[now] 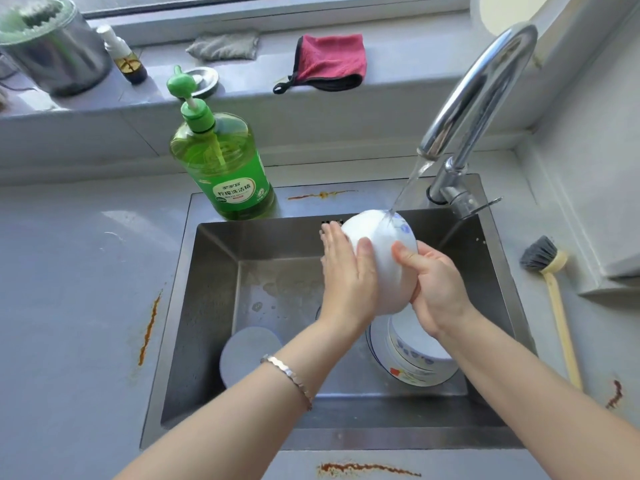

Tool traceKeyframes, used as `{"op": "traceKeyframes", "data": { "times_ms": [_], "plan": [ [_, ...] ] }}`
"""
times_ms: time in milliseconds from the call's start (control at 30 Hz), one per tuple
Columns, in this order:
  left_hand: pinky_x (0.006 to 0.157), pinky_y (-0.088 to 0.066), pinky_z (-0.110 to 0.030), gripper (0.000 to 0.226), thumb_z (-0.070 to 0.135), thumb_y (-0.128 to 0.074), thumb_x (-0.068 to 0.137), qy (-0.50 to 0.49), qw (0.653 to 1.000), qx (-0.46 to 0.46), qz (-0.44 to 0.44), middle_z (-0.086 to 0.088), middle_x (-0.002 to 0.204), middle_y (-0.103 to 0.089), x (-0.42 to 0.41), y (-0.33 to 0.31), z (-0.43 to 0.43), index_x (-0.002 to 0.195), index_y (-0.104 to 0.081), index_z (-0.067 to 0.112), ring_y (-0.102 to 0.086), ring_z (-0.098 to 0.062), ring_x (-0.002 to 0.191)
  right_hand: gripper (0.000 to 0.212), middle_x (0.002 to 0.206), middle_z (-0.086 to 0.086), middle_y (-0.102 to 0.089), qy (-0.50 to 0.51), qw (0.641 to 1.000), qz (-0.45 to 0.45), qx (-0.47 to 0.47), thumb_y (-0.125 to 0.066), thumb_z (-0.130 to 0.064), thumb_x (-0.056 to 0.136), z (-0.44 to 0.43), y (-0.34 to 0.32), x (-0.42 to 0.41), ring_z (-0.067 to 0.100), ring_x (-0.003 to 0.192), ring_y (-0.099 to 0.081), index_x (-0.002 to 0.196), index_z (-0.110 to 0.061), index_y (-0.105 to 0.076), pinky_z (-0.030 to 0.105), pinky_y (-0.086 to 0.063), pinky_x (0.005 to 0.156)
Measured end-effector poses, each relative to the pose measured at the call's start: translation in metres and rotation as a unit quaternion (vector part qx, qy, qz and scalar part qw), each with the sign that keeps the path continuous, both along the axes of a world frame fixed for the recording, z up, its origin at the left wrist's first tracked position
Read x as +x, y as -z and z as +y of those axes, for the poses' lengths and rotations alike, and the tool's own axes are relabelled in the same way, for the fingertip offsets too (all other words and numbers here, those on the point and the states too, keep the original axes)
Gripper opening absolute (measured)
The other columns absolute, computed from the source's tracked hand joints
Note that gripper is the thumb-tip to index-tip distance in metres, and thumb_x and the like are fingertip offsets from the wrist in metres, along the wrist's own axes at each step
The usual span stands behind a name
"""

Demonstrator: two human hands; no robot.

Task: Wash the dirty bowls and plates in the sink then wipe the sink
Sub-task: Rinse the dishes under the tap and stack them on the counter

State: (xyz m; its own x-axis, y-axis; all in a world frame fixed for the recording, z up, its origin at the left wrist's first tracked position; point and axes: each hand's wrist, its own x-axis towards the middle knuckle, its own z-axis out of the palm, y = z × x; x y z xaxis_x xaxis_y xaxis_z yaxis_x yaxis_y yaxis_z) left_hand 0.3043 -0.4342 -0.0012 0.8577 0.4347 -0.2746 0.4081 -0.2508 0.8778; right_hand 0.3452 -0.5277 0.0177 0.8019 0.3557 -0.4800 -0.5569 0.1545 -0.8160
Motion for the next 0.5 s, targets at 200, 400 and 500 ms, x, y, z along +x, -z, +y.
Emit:
{"op": "traceKeyframes", "data": {
  "times_ms": [200,400,500],
  "plan": [
    [0.116,-0.013,-0.033,0.058,0.042,-0.024,0.092,0.040,0.984,0.154,-0.075,-0.011,0.153,-0.025,0.005,-0.009,0.007,0.144,-0.035,0.019,-0.016,-0.020,0.143,0.013,0.069,-0.003,-0.069,-0.084,0.993,-0.070,-0.042,-0.056,-0.012,0.089,-0.003,-0.009,0.006,0.008,0.061,-0.062,0.083,-0.013,-0.067,0.018,-0.047,0.051],
    [0.080,-0.043,-0.030,0.024,0.026,-0.046,0.095,0.045,0.982,-0.170,0.068,-0.005,0.091,-0.066,0.061,-0.028,0.048,0.095,-0.067,0.014,-0.059,-0.021,0.082,0.021,0.073,0.004,-0.070,-0.190,0.980,-0.062,0.012,-0.066,-0.015,0.069,-0.018,-0.022,0.024,0.014,0.061,-0.063,0.088,-0.006,-0.068,0.021,-0.050,0.053],
    [0.087,-0.043,-0.034,0.036,0.036,-0.048,0.091,-0.088,0.925,-0.357,0.097,-0.015,0.110,-0.064,0.050,-0.013,0.056,0.110,-0.064,0.010,-0.060,-0.028,0.092,0.044,0.081,0.006,-0.072,-0.137,0.987,-0.019,0.083,-0.086,-0.024,0.046,-0.019,-0.020,0.032,0.017,0.067,-0.066,0.086,-0.009,-0.073,0.025,-0.054,0.057]
  ]
}}
